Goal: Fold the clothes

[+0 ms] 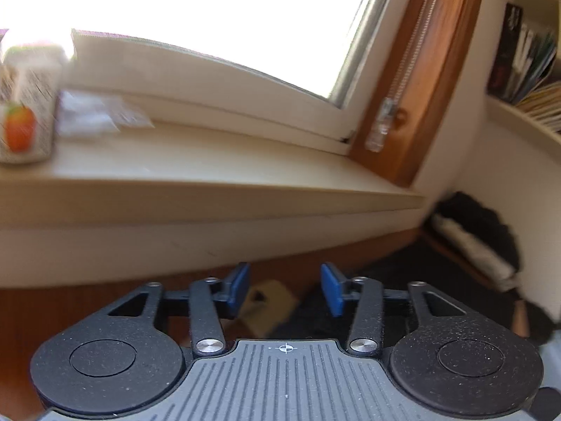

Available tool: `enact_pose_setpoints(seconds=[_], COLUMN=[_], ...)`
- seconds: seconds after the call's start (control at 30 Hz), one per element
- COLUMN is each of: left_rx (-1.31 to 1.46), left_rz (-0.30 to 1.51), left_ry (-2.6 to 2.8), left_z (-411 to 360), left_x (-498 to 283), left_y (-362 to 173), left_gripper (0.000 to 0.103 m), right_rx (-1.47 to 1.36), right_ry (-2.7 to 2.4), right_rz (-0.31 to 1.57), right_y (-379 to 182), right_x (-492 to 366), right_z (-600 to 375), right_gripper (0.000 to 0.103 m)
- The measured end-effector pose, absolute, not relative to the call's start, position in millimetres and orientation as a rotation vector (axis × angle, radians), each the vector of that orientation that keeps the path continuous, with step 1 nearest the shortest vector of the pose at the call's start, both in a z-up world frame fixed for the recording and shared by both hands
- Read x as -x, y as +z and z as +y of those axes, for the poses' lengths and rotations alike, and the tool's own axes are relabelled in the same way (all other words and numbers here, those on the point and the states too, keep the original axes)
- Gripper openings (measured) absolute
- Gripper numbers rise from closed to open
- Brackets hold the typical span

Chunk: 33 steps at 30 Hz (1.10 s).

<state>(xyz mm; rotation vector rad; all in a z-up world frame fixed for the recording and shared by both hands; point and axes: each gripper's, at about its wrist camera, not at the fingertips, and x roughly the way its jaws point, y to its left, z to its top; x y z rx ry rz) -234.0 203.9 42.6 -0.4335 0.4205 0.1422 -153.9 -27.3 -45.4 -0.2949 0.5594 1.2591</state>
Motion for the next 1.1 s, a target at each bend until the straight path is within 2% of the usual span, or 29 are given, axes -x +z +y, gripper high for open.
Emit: enact_pose_setpoints(seconds=[0.37,0.77,1.1], left_rx=[0.398,0.41,0.474], left_rz=[0.413,0.408,0.462], left_ry=[-0.038,-0.211,-0.365], left_z=[178.7,160.8,151.6], left_x=[229.9,226.7,219.8], left_y=[47.9,50.5,43.2], left_gripper=[0.053,0.064,0.064], right_rx=[0.292,0.292,0.29], right_ry=[1.259,1.257,1.257], right_rz=[0.559,0.56,0.56], right_y=[-46.0,-46.4,-46.8], right_x=[153.1,152.7,152.5], right_z=[-27.1,-26.6,-26.4], right_gripper=[0.103,0.103,0.103])
